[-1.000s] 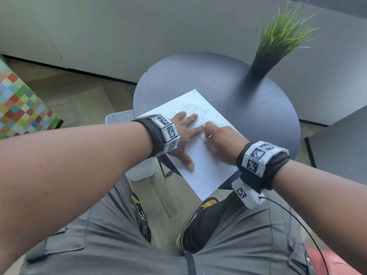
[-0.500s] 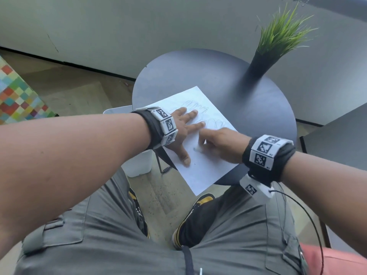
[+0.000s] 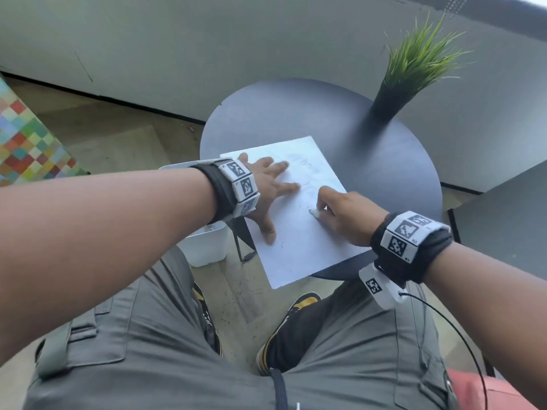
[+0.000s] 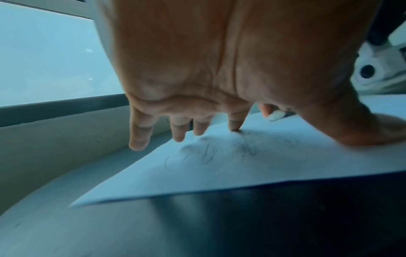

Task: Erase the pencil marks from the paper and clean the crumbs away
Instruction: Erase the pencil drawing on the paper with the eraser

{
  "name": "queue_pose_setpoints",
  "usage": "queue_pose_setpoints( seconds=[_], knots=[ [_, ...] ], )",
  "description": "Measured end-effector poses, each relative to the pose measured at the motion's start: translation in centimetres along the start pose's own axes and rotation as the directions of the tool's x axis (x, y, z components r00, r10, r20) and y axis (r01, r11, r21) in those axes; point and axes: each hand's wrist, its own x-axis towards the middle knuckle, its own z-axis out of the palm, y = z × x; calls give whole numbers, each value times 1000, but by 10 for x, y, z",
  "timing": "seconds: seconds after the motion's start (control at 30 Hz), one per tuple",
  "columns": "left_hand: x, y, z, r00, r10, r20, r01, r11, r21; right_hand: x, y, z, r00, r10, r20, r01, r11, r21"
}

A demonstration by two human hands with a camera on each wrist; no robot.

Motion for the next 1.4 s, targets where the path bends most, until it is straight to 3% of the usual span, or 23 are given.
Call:
queue_pose_setpoints(
  seconds=[0.07, 0.2, 0.33, 0.47, 0.57, 0.63, 0.67, 0.7, 0.77, 0.83, 0.9, 1.0, 1.03, 1.13, 1.27, 1.33, 1.4],
  knots=[
    [-5, -10, 6, 996, -65, -55, 62, 996, -60, -8, 1, 2, 998, -26, 61, 27, 999, -16],
    [-16, -17, 26, 991, -131, -26, 124, 977, -171, -14, 2, 0, 988, -47, 146, 47, 999, 3],
    [-19, -11, 34, 994, -108, -5, 105, 977, -185, 3, -9, 2, 995, -46, 87, 43, 998, 40],
    [-17, -16, 34, 997, -83, 1, 82, 980, -179, 27, -19, -4, 996, 72, -52, -71, 997, 17],
    [-15, -18, 34, 998, -68, -2, 67, 983, -173, 23, -39, 1, 997, -75, 16, 75, 997, -25],
    [-13, -17, 36, 998, -60, -6, 58, 985, -165, 12, -55, 6, 954, -246, 170, 256, 966, -42],
    [-13, -17, 37, 998, -59, -9, 57, 985, -162, 12, -58, 5, 940, -272, 206, 287, 957, -46],
    [-12, -18, 37, 998, -60, -11, 58, 986, -159, 16, -56, 3, 951, -246, 185, 260, 964, -56],
    [-11, -17, 37, 998, -67, -11, 64, 985, -160, 32, -43, -5, 995, -79, 56, 82, 996, -38],
    [-10, -16, 36, 997, -71, -11, 68, 985, -161, 37, -35, -7, 999, 30, -33, -31, 999, -32],
    [-9, -15, 34, 997, -72, -7, 70, 986, -154, 29, -46, -3, 998, -61, 15, 62, 995, -79],
    [-8, -16, 32, 998, -67, -1, 66, 986, -152, 15, -65, 6, 943, -269, 197, 286, 956, -60],
    [-8, -16, 32, 998, -63, 2, 63, 987, -151, 17, -63, 4, 949, -252, 190, 267, 962, -57],
    [-9, -18, 34, 998, -56, -8, 54, 986, -159, 31, -34, -6, 997, -38, 71, 39, 999, -13],
    [-13, -24, 42, 998, -50, -28, 44, 981, -189, 36, -9, -9, 989, 150, -8, -150, 989, 16],
    [-12, -24, 43, 998, -51, -37, 42, 979, -197, 35, -14, -7, 981, 187, -55, -185, 982, 36],
    [-11, -20, 43, 997, -61, -42, 51, 977, -208, 30, -30, -4, 992, 119, -51, -115, 992, 60]
  ],
)
